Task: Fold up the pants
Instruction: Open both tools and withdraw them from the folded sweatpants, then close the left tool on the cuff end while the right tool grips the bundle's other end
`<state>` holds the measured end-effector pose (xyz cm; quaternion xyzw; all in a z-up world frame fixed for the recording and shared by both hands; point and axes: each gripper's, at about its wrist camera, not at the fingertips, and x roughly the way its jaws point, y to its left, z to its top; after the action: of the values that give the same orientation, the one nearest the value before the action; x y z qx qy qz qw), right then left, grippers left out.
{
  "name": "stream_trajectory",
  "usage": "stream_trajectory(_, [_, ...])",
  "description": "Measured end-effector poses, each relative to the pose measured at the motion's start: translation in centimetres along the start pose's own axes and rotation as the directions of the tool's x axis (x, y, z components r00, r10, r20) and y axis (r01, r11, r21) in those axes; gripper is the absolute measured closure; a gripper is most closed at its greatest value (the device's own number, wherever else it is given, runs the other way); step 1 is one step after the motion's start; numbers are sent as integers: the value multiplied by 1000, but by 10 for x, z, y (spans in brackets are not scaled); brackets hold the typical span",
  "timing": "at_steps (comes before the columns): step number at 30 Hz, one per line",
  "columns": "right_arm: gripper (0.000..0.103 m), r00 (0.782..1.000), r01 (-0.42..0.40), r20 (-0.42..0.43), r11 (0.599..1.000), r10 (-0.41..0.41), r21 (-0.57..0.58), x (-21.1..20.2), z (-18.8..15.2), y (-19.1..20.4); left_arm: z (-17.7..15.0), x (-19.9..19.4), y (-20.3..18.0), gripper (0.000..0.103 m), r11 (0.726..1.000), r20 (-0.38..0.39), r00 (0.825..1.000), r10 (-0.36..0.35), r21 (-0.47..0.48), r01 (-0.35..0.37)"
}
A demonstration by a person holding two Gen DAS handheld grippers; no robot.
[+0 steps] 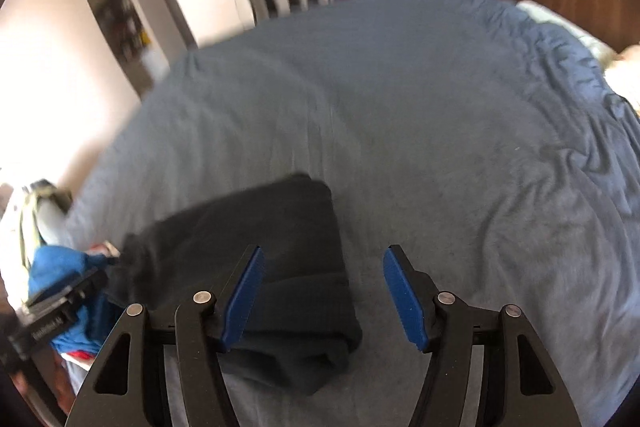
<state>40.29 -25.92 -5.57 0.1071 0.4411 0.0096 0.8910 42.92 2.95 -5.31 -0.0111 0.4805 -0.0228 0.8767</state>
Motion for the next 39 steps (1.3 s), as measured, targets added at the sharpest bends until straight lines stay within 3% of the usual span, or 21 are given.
stream_trajectory(4, [40,994,58,-90,997,-63,-58,28,23,4,15,18,1,20,999,-92,995,-36,3,37])
stream_trajectory(8, [40,988,-11,-157,998,2,-59,44,34,6,21,34,-2,20,995,-172,980,-97,-7,97])
stream_trajectory(12, [40,971,-51,-232,999,49,-4,62,33,2,15,48,-3,20,999,-219,975,-48,13,52])
stream_trajectory(16, [40,959,15,-283,1000,-19,-19,77,29,-6,10,53,-2,18,999,-220,976,1,43,8])
stream_trajectory(19, [40,951,27,-305,999,-38,-39,83,26,-7,5,57,0,18,999,-236,972,-2,31,9])
stream_trajectory(27, [40,925,-38,-377,999,50,39,105,15,-20,3,61,-13,18,997,-260,965,41,71,-23])
stream_trajectory(34, [40,910,-82,-394,989,125,124,119,4,-32,25,74,-27,18,986,-379,921,92,165,-31])
stream_trajectory(37, [40,903,-83,-405,984,141,157,123,4,-33,32,85,-27,18,988,-434,898,76,156,-8])
stream_trajectory(39, [40,899,-76,-416,985,134,155,125,3,-30,38,94,-20,18,995,-466,884,30,100,19])
